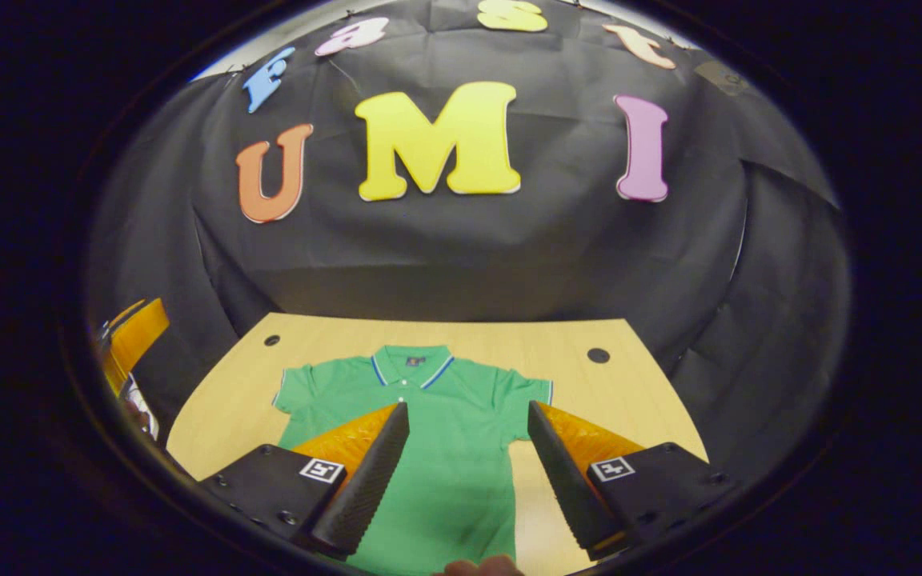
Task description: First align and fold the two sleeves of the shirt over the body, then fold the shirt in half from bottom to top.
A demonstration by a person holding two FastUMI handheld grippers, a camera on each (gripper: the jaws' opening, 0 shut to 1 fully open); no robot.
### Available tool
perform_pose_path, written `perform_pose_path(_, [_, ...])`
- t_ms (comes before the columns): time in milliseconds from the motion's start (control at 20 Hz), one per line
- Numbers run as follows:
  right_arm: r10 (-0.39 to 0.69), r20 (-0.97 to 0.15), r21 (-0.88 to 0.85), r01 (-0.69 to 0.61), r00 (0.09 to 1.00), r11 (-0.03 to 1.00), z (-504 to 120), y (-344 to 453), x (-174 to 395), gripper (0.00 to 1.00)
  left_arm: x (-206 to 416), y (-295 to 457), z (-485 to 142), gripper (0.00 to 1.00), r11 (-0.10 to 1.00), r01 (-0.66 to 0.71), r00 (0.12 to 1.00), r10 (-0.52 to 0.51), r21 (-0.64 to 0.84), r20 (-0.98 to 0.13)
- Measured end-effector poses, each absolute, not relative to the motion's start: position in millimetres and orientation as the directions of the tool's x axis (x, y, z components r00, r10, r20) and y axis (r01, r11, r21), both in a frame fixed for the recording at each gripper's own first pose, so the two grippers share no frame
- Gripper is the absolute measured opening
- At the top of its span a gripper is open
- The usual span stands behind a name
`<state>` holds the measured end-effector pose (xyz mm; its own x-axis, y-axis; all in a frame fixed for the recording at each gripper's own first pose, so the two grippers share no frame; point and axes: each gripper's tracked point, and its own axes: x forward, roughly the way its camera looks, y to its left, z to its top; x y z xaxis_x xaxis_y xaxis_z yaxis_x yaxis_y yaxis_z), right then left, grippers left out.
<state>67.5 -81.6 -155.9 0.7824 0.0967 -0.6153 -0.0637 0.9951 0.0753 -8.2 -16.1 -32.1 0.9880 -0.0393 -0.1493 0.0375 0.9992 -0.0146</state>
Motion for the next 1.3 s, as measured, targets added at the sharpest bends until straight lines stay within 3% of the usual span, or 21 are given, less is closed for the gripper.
perform_pose_path(300, [0.101, -0.824, 0.133, 0.018, 0.557, 0.991, -216.3, -112.4, 118.2, 0.96, -9.0, -18.8, -34.9, 0.98, 0.999, 0.050, 0.985, -0.051, -0.013, -0.163])
perform_pose_path(800, [0.061, -0.974, 0.101, 0.177, 0.219, 0.979, -354.3, -160.9, 203.6, 0.97, -26.6, -0.5, -52.6, 0.99, 0.997, -0.072, 0.961, 0.070, 0.003, -0.269])
perform_pose_path(1200, [0.030, -0.998, 0.042, 0.226, 0.056, 0.973, -402.8, -167.7, 197.2, 0.96, -34.8, 12.1, -60.2, 0.99, 0.991, -0.129, 0.936, 0.131, 0.029, -0.326])
perform_pose_path(1300, [0.015, -0.998, 0.030, 0.224, 0.066, 0.974, -406.1, -166.9, 201.2, 0.93, -39.2, 16.5, -62.2, 0.99, 0.989, -0.143, 0.929, 0.146, 0.036, -0.340])
